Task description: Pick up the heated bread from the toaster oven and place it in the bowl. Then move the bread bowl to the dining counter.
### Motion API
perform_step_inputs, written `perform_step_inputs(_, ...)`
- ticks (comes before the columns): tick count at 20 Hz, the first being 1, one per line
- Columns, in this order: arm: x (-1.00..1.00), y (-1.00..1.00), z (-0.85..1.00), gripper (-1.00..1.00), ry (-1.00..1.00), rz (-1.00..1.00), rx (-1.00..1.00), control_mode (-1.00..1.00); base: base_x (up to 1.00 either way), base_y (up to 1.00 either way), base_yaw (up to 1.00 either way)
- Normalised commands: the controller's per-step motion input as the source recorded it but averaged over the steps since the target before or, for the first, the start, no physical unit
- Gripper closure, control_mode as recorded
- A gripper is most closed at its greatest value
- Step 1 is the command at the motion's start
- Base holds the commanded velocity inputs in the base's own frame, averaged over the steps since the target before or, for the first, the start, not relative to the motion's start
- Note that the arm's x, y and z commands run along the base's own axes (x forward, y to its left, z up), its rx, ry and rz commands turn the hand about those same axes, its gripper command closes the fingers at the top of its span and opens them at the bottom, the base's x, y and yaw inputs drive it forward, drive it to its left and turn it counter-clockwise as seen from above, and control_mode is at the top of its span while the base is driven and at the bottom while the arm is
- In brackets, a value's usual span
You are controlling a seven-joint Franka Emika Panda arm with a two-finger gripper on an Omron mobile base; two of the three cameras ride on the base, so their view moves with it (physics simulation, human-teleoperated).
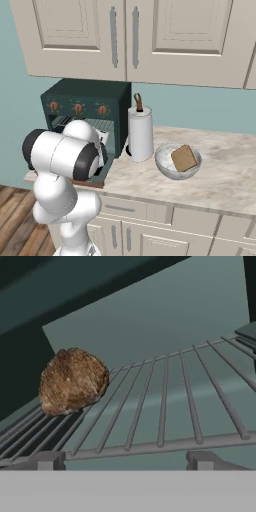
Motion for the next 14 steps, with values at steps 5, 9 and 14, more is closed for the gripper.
perform_step_inputs(5,0.0,0.0,0.06,-1.0,-0.19,-0.01,0.06,-1.0,0.0,0.0,0.0)
perform_step_inputs(9,0.06,0.0,0.0,-1.0,-0.03,-0.04,0.09,-1.0,0.0,0.0,0.0)
perform_step_inputs(14,0.17,0.0,0.0,-1.0,-0.01,-0.04,0.11,-1.0,0.0,0.0,0.0)
